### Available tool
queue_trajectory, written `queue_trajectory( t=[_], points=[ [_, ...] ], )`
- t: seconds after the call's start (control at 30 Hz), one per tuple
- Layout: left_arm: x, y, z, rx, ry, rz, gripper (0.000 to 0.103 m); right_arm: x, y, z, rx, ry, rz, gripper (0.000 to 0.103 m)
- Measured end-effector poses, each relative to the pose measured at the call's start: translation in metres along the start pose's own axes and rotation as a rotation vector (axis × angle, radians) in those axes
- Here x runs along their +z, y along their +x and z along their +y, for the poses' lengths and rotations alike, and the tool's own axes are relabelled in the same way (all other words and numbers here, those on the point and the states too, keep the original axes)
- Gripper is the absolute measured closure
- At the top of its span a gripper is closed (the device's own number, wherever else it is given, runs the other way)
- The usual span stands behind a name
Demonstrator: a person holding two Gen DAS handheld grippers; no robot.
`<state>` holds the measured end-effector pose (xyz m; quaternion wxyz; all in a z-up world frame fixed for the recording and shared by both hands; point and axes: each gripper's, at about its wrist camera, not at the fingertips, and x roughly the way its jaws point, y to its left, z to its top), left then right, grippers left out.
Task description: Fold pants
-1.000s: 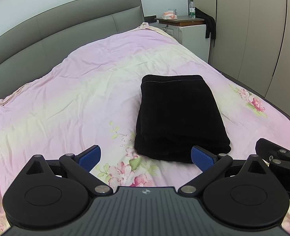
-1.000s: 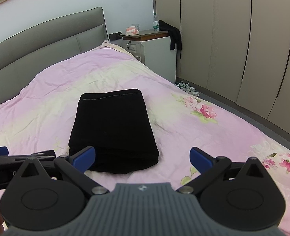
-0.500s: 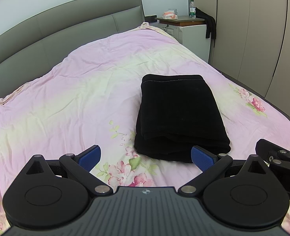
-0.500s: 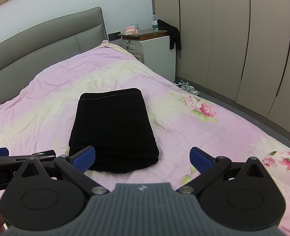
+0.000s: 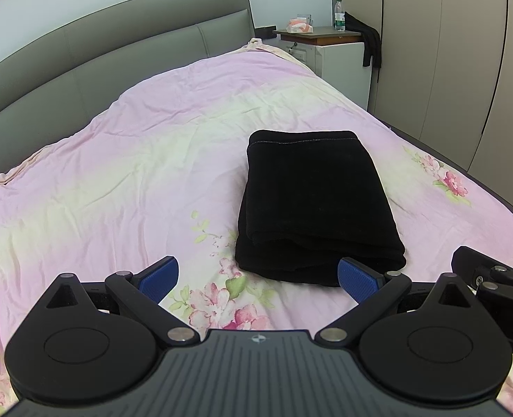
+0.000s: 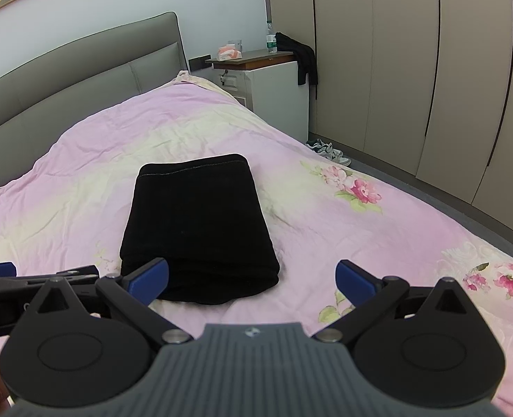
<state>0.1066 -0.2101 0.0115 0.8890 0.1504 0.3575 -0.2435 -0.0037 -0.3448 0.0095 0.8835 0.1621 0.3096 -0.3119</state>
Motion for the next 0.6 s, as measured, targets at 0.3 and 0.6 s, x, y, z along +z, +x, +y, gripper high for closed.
queue_trajectory(
  t=[0.3,0.6],
  points=[
    [0.0000,-0.0005,-0.0008,0.000,0.000,-0.002,0.000,-0.0031,-0.0039,0.0004,-0.005,0.009,-0.001,0.005],
    [0.0014,-0.0027,-0.0020,-0.004,0.009,-0.009,0.000,-0.0038,-0.0062,0.0012,-0.005,0.010,0.001,0.005]
  ],
)
